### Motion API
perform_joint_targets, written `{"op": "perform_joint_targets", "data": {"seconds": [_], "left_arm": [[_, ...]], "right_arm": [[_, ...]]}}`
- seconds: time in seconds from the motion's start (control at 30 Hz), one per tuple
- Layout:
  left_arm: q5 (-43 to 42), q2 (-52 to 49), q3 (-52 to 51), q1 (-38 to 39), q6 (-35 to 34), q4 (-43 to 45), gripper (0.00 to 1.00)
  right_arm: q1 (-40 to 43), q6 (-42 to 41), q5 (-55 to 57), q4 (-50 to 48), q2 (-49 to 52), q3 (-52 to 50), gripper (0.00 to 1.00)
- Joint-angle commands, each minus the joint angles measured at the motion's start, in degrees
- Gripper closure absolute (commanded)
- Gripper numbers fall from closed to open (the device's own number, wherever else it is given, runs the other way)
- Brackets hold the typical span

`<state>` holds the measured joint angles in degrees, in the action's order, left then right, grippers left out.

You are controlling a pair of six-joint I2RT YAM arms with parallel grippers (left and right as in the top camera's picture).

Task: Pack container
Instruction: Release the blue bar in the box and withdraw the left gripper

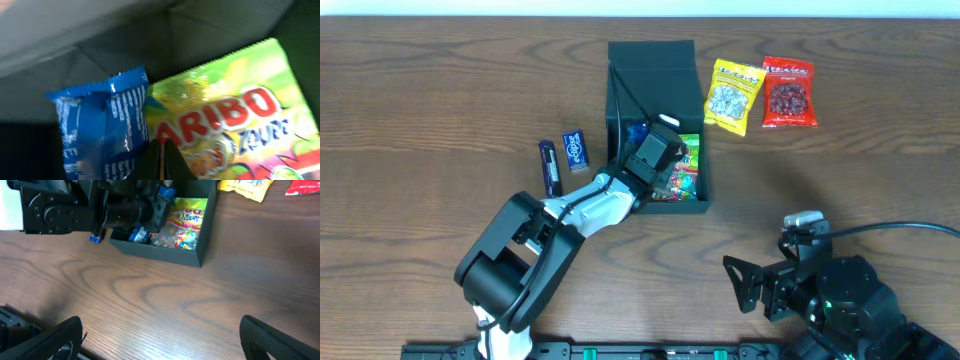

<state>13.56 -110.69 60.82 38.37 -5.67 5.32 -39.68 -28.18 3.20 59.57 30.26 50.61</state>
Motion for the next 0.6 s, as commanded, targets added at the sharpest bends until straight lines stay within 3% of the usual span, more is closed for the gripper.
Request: {"op": "perform_joint_targets", "data": {"seconds": [0.0,0.23,0.57], "left_arm": [[6.4,-0.2,1.2,-0.5,1.0,-0.2,0.94],[11.0,-0.1,3.7,-0.5,1.0,-0.2,0.94],[10.1,-0.2,3.8,-0.9,0.3,-0.5,0.94]], "right_arm": [[-0.5,0.6,0.4,0.1,-0.2,0.3,0.01],[-0.5,0.6,0.4,0.1,-0.2,0.3,0.01],[-0.5,0.6,0.4,0.1,-0.2,0.3,0.01]]}}
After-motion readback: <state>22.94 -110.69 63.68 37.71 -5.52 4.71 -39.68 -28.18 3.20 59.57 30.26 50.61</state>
